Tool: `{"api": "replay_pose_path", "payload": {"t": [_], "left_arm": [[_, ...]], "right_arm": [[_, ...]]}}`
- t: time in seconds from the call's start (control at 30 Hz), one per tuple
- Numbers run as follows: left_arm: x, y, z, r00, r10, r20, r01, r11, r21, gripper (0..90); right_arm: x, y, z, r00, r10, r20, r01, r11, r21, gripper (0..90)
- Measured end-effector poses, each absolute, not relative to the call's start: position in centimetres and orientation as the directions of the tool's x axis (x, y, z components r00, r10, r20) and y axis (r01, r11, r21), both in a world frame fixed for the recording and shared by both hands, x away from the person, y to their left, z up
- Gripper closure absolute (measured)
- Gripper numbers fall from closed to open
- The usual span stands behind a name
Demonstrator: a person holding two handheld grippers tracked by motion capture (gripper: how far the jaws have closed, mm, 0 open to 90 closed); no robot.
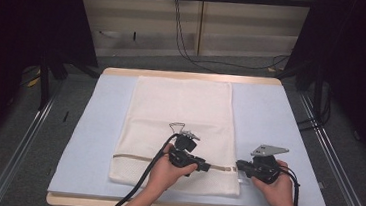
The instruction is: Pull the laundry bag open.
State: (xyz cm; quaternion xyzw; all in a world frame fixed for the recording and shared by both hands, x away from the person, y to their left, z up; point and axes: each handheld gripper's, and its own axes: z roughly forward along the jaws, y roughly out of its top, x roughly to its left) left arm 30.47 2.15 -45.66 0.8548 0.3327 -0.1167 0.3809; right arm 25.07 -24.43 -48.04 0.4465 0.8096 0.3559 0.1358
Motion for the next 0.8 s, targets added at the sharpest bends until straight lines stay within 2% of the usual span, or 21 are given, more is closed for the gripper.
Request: {"api": "replay_pose_path", "payload": {"t": [0.13,0.27,0.3,0.33,0.37,0.43,0.57,0.8], "left_arm": [[30.4,1.3,-45.8,0.739,0.480,-0.472,0.672,-0.472,0.571,67.1],[30.4,1.0,-46.2,0.766,0.472,-0.437,0.642,-0.525,0.558,68.3],[30.3,0.8,-46.3,0.747,0.490,-0.450,0.663,-0.495,0.562,68.8],[30.5,1.0,-46.4,0.778,0.471,-0.416,0.628,-0.545,0.556,69.8],[30.2,0.8,-46.5,0.748,0.498,-0.439,0.661,-0.502,0.558,71.4],[30.5,1.0,-46.6,0.777,0.487,-0.400,0.629,-0.554,0.546,74.7],[30.4,1.1,-47.0,0.773,0.513,-0.375,0.632,-0.565,0.531,85.4],[30.5,1.2,-47.1,0.763,0.525,-0.378,0.644,-0.558,0.524,88.8]], "right_arm": [[25.3,-24.6,-47.9,-0.569,0.812,0.132,0.622,0.320,0.715,86.8],[25.0,-24.7,-47.3,-0.564,0.814,0.142,0.613,0.297,0.733,85.8],[24.9,-24.5,-47.2,-0.571,0.808,0.143,0.605,0.297,0.739,85.9],[24.8,-24.4,-47.1,-0.583,0.800,0.140,0.598,0.305,0.741,86.4],[24.7,-24.2,-47.0,-0.599,0.789,0.138,0.590,0.318,0.742,88.5],[24.6,-23.9,-47.1,-0.618,0.777,0.122,0.586,0.351,0.731,90.0],[24.5,-23.5,-47.3,-0.649,0.754,0.102,0.567,0.389,0.726,90.0],[24.8,-23.2,-47.7,-0.642,0.760,0.100,0.575,0.391,0.719,90.0]]}}
